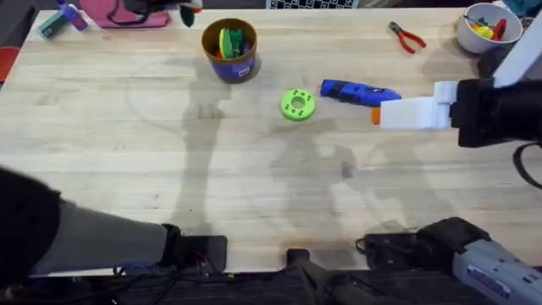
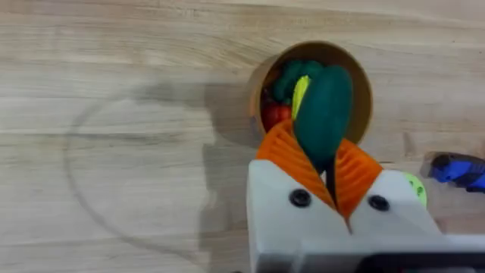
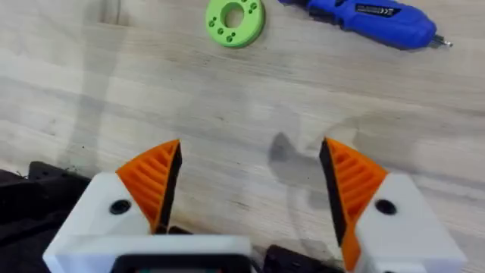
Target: Pick up the gripper from the table and insert it into the empty holder that is missing its gripper. Then pick up a screw, insert it into the mounting hole, and use the screwdriver to tighten it. Finally, clean up the table by picking up the vegetable and placing it into the bucket.
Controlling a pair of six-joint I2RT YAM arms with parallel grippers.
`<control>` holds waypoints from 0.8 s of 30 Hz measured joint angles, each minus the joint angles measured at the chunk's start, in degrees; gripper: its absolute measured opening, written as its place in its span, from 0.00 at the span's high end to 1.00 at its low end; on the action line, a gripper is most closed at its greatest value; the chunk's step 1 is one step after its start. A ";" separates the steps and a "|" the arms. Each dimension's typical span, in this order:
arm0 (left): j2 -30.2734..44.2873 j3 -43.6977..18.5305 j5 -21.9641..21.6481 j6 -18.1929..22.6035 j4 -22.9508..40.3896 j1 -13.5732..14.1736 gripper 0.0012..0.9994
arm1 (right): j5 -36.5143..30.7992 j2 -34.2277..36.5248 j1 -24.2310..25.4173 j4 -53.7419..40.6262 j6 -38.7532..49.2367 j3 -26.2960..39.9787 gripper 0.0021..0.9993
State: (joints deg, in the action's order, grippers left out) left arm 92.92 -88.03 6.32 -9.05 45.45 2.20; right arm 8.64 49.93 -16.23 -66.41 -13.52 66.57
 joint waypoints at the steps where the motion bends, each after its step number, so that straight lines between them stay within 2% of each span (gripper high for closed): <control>1: 0.88 0.00 0.07 0.01 -0.38 0.28 0.97 | 0.00 0.00 0.00 -0.01 0.00 0.00 0.01; 9: 9.91 0.00 0.14 0.01 -3.35 2.10 0.97 | 0.00 0.00 0.00 0.00 0.00 0.00 0.01; 16: 12.69 0.02 0.29 0.03 -3.81 2.23 0.97 | 0.00 0.00 0.00 -0.02 0.00 0.00 0.01; 17: 12.68 0.02 0.29 0.37 -4.00 2.23 0.88 | 0.00 0.00 0.00 0.00 0.00 0.00 0.01; 22: 12.66 0.02 0.31 0.36 -4.10 2.23 0.10 | 0.00 0.00 0.00 -0.01 0.00 0.00 0.01; 23: 12.66 0.02 0.32 0.30 -4.11 2.23 0.04 | 0.00 0.00 0.00 0.00 0.00 0.00 0.01; 24: 12.68 0.02 0.31 0.30 -4.09 2.23 0.02 | 0.00 0.00 0.00 0.00 0.00 0.00 0.01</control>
State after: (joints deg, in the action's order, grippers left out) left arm 105.60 -88.01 6.63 -8.76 41.36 4.43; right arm 8.64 49.93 -16.23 -66.41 -13.52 66.57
